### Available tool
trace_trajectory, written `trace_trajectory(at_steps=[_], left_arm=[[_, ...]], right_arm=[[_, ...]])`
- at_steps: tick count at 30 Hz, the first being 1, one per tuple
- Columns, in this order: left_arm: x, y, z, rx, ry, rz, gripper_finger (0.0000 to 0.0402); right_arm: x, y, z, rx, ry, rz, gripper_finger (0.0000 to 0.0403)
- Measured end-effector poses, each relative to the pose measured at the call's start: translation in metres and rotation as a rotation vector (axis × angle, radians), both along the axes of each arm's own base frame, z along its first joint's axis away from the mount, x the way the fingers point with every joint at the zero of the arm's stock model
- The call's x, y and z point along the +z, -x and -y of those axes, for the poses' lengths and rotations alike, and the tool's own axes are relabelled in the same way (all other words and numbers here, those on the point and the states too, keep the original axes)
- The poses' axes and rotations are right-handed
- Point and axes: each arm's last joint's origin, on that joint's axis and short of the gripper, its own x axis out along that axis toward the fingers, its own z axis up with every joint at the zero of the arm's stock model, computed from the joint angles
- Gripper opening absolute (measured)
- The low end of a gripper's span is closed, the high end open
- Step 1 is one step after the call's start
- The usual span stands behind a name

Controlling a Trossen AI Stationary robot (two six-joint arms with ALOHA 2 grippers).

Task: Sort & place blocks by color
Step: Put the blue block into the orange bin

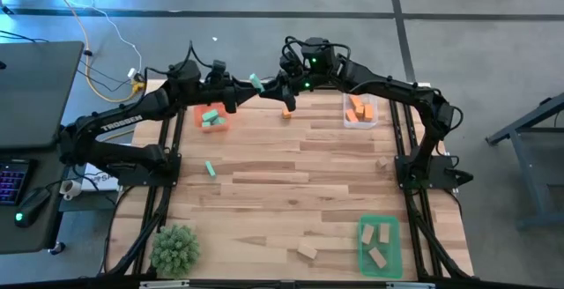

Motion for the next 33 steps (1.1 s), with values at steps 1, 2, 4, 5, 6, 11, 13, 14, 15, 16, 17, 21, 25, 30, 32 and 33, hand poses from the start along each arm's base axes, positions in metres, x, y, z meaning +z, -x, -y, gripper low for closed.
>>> trace_trajectory(at_steps=[1,2,4,5,6,11,13,14,15,16,17,21,25,30,32,33], left_arm=[[0.0,-0.001,-0.001,0.0,-0.004,0.005,0.0187],[-0.001,-0.003,-0.002,-0.001,-0.007,0.01,0.0187],[0.0,-0.005,-0.004,0.001,-0.02,0.027,0.0187],[0.0,-0.006,-0.005,0.002,-0.029,0.036,0.0187],[0.0,-0.007,-0.005,0.001,-0.038,0.037,0.0187],[0.0,-0.008,-0.005,-0.004,-0.089,0.023,0.0171],[0.0,-0.009,-0.005,-0.006,-0.091,0.022,0.0151],[0.0,-0.009,-0.005,-0.007,-0.097,0.02,0.0139],[0.0,-0.009,-0.004,-0.011,-0.104,0.017,0.0125],[0.0,-0.009,-0.004,-0.013,-0.11,0.015,0.0112],[0.0,-0.009,-0.004,-0.015,-0.112,0.014,0.0106],[0.0,-0.009,-0.004,-0.015,-0.122,0.006,0.0106],[-0.003,-0.008,-0.004,-0.012,-0.107,-0.023,0.0106],[-0.012,-0.007,-0.004,0.004,-0.076,-0.112,0.0106],[-0.017,-0.006,-0.004,0.021,-0.071,-0.168,0.0106],[-0.02,-0.005,-0.004,0.032,-0.067,-0.199,0.0106]], right_arm=[[0.0,0.0,-0.001,0.003,0.001,-0.003,0.0095],[0.0,0.0,-0.001,0.004,0.004,-0.004,0.0095],[-0.001,0.0,-0.001,0.008,0.002,-0.006,0.0095],[-0.001,0.0,-0.001,0.011,0.001,-0.006,0.0095],[-0.001,0.0,-0.001,0.012,0.001,-0.006,0.0095],[-0.001,0.0,-0.001,0.008,0.004,-0.008,0.0095],[-0.001,0.0,-0.001,0.008,0.004,-0.009,0.0095],[-0.001,0.0,-0.001,0.01,0.003,-0.011,0.0095],[-0.002,0.0,-0.001,0.015,0.007,-0.012,0.0095],[-0.002,0.0,-0.001,0.019,0.009,-0.015,0.0095],[-0.002,0.0,-0.001,0.021,0.011,-0.019,0.0095],[-0.003,0.0,-0.001,0.02,0.016,-0.02,0.0099],[-0.004,0.001,-0.001,0.007,0.032,-0.039,0.0156],[-0.01,0.003,0.0,-0.022,0.017,-0.105,0.0226],[-0.014,0.005,0.001,-0.025,0.009,-0.146,0.0241],[-0.016,0.006,0.001,-0.023,0.009,-0.165,0.0246]])
